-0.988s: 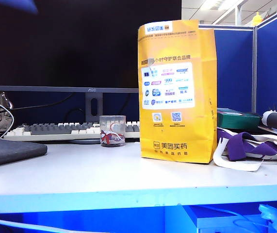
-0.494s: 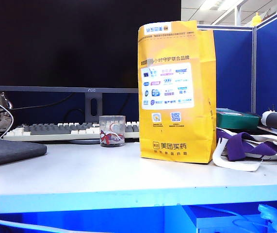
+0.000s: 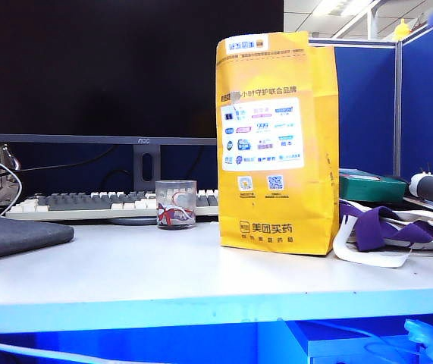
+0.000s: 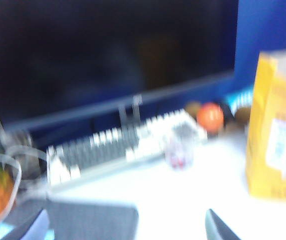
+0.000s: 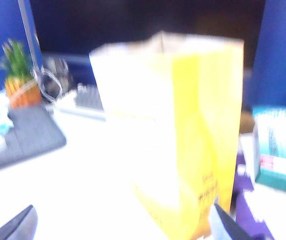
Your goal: Pick up the green apple and throw it into the yellow paper bag.
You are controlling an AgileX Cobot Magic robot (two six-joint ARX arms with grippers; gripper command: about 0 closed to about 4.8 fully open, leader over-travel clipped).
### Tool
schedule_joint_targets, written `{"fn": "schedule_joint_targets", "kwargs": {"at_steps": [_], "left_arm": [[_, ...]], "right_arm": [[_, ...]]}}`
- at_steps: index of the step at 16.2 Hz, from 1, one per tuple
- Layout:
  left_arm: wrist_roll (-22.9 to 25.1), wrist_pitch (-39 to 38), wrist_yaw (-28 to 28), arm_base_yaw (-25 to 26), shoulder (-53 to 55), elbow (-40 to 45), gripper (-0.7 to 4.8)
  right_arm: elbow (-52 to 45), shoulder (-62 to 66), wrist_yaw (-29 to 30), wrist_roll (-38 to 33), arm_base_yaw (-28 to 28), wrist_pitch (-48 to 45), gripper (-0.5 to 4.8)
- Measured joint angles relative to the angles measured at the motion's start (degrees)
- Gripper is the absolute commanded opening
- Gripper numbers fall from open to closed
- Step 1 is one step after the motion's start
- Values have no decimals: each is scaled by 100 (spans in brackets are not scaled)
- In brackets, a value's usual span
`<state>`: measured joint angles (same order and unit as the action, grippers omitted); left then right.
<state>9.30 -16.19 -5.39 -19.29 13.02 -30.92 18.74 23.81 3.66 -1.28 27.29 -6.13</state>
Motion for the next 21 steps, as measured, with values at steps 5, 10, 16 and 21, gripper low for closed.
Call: {"fn": "schedule_joint_targets", "kwargs": {"at_steps": [5,10,16,21], "left_arm": [[-13,-361,20,0,-2,0,415],[-13,-385,20,0,-2,0,415],[-13,-334,20,0,-7,83,415],[-13,433,59,310,-4,1180,415]], "right_arm": [[7,264,4,-31,0,-345,479],[4,271,4,-31,0,-323,479],[-363,101,4,-31,-2,-459,479],[-1287,-422,2,-33,-7,-444,479]]}}
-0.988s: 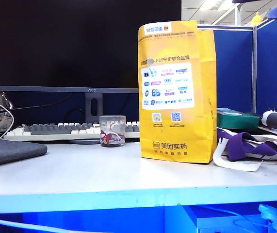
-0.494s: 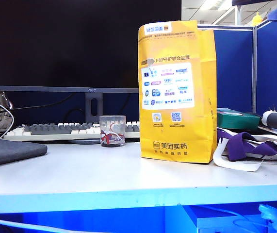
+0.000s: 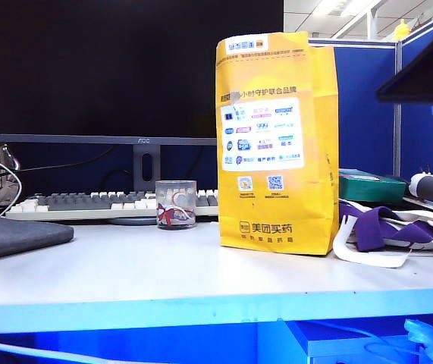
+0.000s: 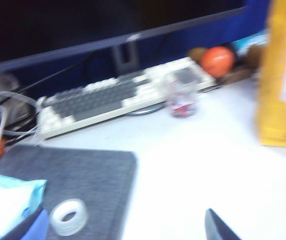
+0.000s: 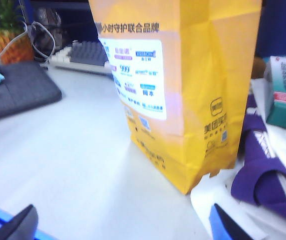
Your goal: Pick up the green apple and throw it into the yellow paper bag.
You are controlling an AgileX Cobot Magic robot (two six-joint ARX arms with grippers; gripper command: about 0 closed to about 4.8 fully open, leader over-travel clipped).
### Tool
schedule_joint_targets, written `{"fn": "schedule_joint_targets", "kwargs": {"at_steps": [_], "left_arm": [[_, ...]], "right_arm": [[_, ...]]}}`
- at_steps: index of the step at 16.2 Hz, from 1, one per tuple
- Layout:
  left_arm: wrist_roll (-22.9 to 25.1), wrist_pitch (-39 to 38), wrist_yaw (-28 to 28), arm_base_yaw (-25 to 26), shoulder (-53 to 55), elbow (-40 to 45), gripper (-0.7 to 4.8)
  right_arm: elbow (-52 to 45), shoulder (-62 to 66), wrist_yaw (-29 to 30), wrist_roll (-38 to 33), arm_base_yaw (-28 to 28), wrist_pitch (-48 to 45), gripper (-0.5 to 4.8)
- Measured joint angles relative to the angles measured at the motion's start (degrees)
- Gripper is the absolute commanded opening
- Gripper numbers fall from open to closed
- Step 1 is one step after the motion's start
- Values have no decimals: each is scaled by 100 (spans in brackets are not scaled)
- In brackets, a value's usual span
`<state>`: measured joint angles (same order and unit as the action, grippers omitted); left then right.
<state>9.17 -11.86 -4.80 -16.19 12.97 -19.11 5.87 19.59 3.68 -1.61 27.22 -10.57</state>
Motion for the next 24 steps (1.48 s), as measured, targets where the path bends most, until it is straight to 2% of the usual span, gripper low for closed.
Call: {"fn": "schedule_joint_targets", "kwargs": {"at_steps": [2,4,6,9,11,15,24], "left_arm": [[0,557,26,332,-31,238,415],[-2,723,26,713,-289,249,415],[0,743,26,1010,-590,251,415],[-2,782,28,1357,-1043,275,415],[0,966,26,1449,-1261,522,415],[-2,1565,66,1530,-1266,1250,415],[-2,1845,76,1530,-1268,1867,415]], "right_arm": [[-39,-402,2,0,-4,-22,479],[-52,-723,20,-2,-96,-90,479],[-396,-1143,20,-2,-466,-308,479],[-527,-1753,20,-7,-1091,-72,479],[-527,-1941,-2,-7,-1349,48,479],[-527,-1945,17,-9,-1421,101,479],[-527,-1945,22,-9,-1421,98,479]]}}
